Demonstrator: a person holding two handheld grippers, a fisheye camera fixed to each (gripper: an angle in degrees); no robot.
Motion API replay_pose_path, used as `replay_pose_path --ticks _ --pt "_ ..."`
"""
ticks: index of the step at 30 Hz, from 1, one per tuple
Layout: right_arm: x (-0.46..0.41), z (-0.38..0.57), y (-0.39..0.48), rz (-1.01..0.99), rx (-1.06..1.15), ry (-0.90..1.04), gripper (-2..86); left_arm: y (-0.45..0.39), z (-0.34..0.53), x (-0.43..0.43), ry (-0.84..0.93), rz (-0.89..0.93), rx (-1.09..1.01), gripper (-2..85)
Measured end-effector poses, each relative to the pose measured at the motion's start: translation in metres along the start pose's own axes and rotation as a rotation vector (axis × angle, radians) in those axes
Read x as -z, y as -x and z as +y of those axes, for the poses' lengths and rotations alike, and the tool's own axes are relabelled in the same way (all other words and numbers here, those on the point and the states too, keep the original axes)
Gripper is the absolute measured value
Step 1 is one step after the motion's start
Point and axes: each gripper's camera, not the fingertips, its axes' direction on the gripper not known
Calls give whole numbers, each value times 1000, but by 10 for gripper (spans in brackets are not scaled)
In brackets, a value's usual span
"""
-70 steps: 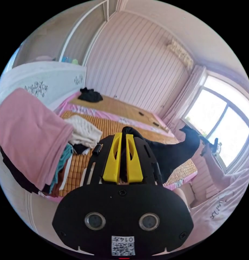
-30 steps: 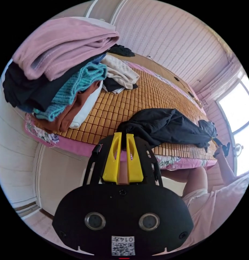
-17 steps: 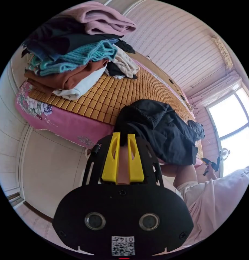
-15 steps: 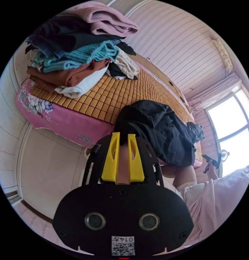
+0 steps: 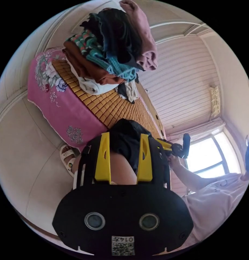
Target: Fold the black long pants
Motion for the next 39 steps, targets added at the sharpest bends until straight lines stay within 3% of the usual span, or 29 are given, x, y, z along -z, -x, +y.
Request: replay_pose_path --ticks 3,7,11,16,20,24,29,39 --pt "-25 -39 11 82 80 78 103 3 -6 -42 121 -82 40 149" --pt "-29 -75 -9 77 144 132 2 -3 -10 -91 263 -149 31 79" --pt "7 -117 -53 62 102 31 -6 -34 -10 -97 202 -128 -81 9" --pt "20 -182 -111 -4 -94 -52 19 -111 6 -135 217 -588 -438 22" --pt "13 -183 -125 -65 -220 -30 80 -123 11 -170 267 -658 -445 55" --pt "25 -120 -117 -32 -208 -111 86 -156 22 -187 246 -713 -533 69" --pt "12 14 -106 -15 -315 -10 73 -194 36 -223 263 -674 -628 73" --pt "32 317 -102 -47 -1013 153 49 -280 78 -335 386 -450 -813 70"
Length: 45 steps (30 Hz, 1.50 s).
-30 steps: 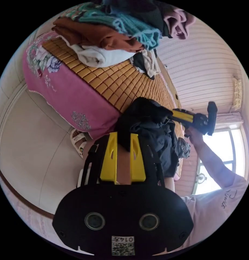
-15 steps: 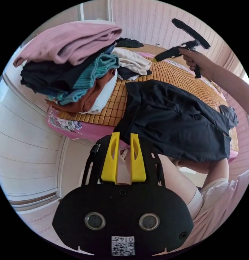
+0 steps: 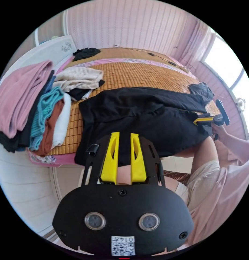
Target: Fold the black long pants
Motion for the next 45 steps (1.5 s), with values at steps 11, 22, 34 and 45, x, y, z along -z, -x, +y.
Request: replay_pose_path --ticks 11,22,34,45 --pt "40 94 -184 -34 -514 -231 67 -111 -105 -93 126 231 -250 61" --pt "62 64 -310 41 -562 -314 82 -172 -254 -179 161 211 -320 58" --pt "54 -12 -360 309 -441 -226 106 -166 -331 -267 239 18 -219 73" --pt "99 16 -399 278 -390 -325 4 -141 -334 -261 202 -4 -266 -4"
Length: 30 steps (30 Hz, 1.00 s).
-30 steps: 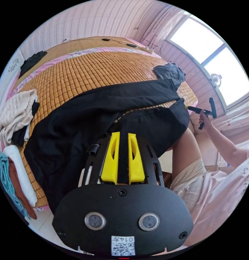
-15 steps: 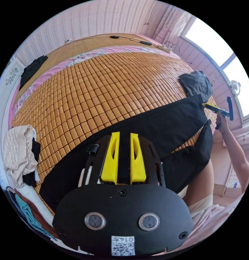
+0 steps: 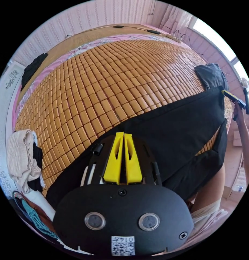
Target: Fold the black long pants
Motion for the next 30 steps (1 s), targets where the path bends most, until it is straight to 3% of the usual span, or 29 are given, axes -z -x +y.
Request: replay_pose_path --ticks 3,6,11,17,20,23,25,30 --pt "2 -14 -18 -27 -20 -27 13 19 4 17 -98 13 84 -4" --pt "9 -8 -41 -127 -58 -9 40 43 16 20 -79 77 184 15" --pt "42 87 -83 -160 -125 -54 65 69 77 70 -179 190 157 48" --pt "36 272 -131 -186 -511 100 120 134 244 130 -267 347 345 63" --pt "19 336 -151 -362 -781 127 136 172 340 151 -292 337 534 55" --pt "-6 356 -160 -509 -933 129 121 201 416 167 -293 327 677 52" --pt "-23 356 -162 -711 -1027 134 50 215 457 180 -287 288 731 54" --pt "32 334 -149 -639 -851 -48 13 245 524 198 -321 296 837 61"
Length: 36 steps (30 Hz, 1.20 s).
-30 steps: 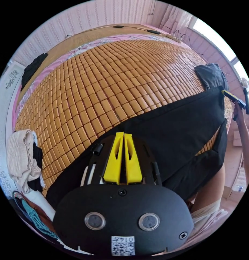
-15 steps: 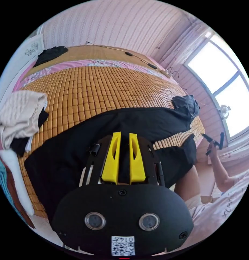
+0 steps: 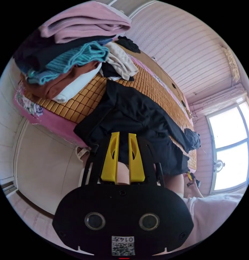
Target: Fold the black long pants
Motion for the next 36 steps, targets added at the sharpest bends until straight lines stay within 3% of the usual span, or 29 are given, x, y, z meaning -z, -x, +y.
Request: replay_pose_path --ticks 2,4,7,15,21,29,36 --pt "16 8 14 88 85 -72 12 20 6 15 -21 0 41 63" --pt "8 12 10 223 76 -20 18 46 14 30 -27 2 85 65" --pt "-14 15 1 263 23 109 42 79 19 42 -10 -6 159 78" --pt "-40 49 30 375 37 79 58 152 33 80 -52 78 340 120" --pt "-101 84 160 561 481 44 29 184 34 90 -30 140 370 134" --pt "-256 187 365 361 1163 283 36 205 31 88 40 117 318 88" --pt "-398 359 532 35 1677 675 13 230 43 113 5 196 292 -1"
